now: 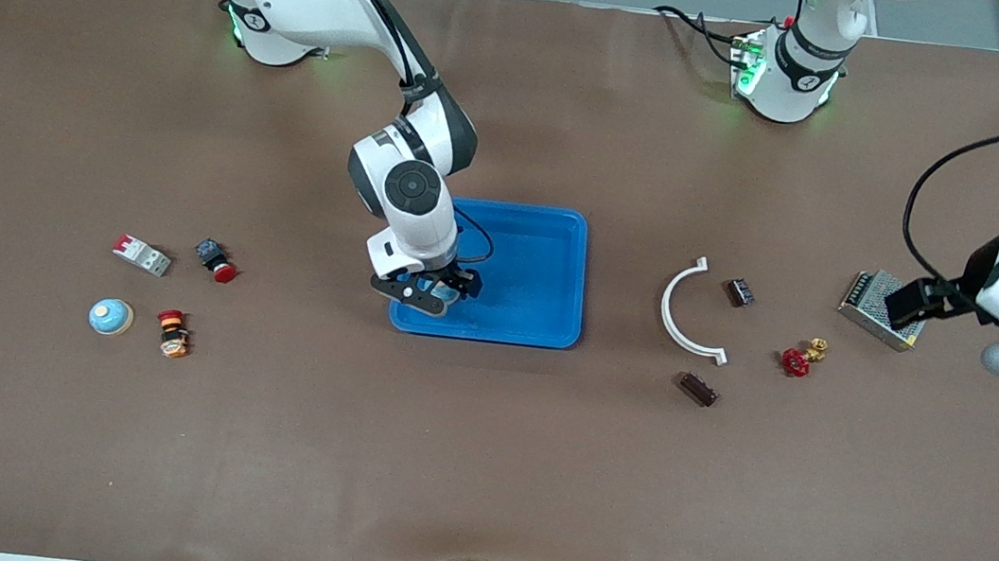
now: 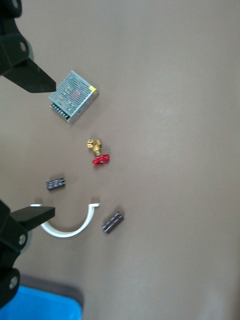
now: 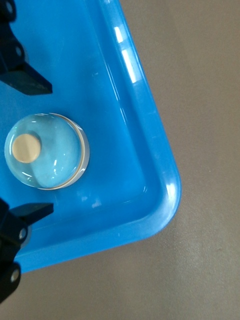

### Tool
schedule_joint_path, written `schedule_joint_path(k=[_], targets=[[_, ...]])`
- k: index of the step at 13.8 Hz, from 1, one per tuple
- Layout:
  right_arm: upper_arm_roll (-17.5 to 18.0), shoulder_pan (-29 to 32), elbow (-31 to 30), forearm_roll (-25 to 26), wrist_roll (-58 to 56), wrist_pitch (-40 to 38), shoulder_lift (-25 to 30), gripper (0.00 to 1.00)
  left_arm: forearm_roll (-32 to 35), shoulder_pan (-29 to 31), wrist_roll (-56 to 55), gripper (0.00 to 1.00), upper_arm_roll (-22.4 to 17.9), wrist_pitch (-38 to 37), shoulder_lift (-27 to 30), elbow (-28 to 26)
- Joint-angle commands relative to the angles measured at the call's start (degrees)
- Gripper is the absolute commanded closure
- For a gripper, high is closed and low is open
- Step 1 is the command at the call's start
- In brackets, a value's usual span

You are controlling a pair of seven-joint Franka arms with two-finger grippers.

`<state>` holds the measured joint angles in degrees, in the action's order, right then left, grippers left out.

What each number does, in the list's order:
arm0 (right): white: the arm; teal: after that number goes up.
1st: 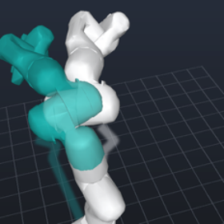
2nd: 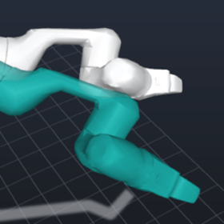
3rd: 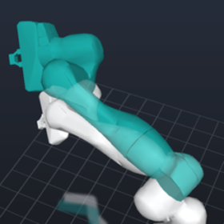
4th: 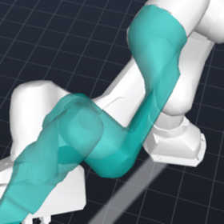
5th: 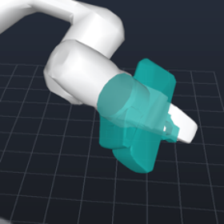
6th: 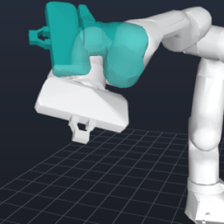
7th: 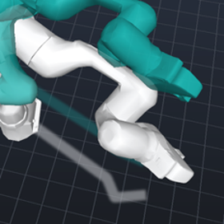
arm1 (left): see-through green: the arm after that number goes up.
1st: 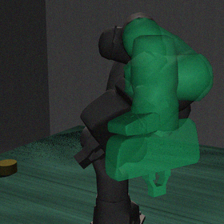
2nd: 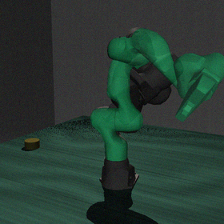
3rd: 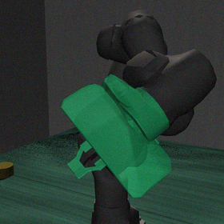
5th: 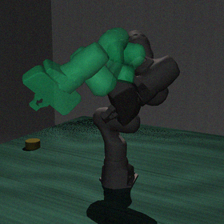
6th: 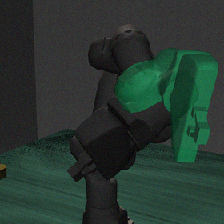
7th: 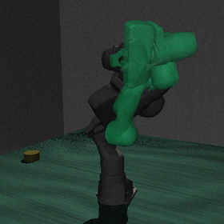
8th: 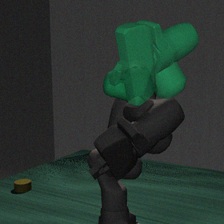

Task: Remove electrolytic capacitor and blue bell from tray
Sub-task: 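Raise the left gripper away while the right gripper lifts the second bell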

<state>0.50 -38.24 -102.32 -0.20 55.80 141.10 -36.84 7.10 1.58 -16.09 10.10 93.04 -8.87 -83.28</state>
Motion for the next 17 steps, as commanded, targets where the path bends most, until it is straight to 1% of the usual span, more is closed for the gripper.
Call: schedule_joint_path(k=[1, 2, 3, 4, 5, 6, 7, 11, 14, 17], targets=[[-0.8, -0.9, 1.2, 1.8, 1.8, -0.1, -1.2, 0.25, -3.2, -2.1, 6.8, 0.0, -4.8, -1.0, 4.9, -4.7], [-0.8, -0.7, 1.2, 2.5, 1.8, -0.1, -1.2, 0.38, -4.2, -2.8, 7.7, 0.0, -6.0, -2.0, 5.4, -5.0], [-0.8, -0.5, 1.3, 2.5, 1.8, -0.1, -1.2, 0.46, -5.6, -3.1, 8.1, 0.0, -7.5, -2.4, 6.1, -5.3], [-0.8, -0.4, 1.5, 2.5, 1.8, -0.1, -1.2, 0.51, -6.6, -3.9, 8.7, 0.0, -8.4, -2.4, 6.9, -6.4], [-0.8, -0.3, 1.7, 2.5, 1.9, -0.1, -1.2, 0.62, -6.7, -4.5, 9.1, 0.0, -9.1, -2.4, 7.5, -6.8], [-0.8, -0.2, 1.8, 2.5, 1.8, -0.1, -1.2, 0.89, -6.7, -4.7, 9.1, 0.0, -9.2, -2.4, 7.7, -7.1], [-0.8, -0.1, 2.0, 2.2, 2.1, -0.2, -1.1, 1.0, -6.7, -4.7, 9.2, 0.0, -9.3, -2.4, 7.7, -7.1], [-0.8, 0.3, 2.7, 1.9, 2.5, -1.5, -0.3, 1.0, -6.7, -4.4, 9.1, 0.0, -9.1, -2.9, 8.4, -6.8], [-0.7, 2.4, 5.6, 2.1, -1.3, -10.2, 1.9, 1.0, -6.8, -4.3, 9.1, 0.0, -9.0, -2.9, 8.4, -6.3], [-0.6, 6.5, 6.0, 1.6, -9.5, -15.0, 4.9, 1.0, -6.8, -4.2, 9.3, 0.0, -8.9, -3.4, 8.6, -6.3]])
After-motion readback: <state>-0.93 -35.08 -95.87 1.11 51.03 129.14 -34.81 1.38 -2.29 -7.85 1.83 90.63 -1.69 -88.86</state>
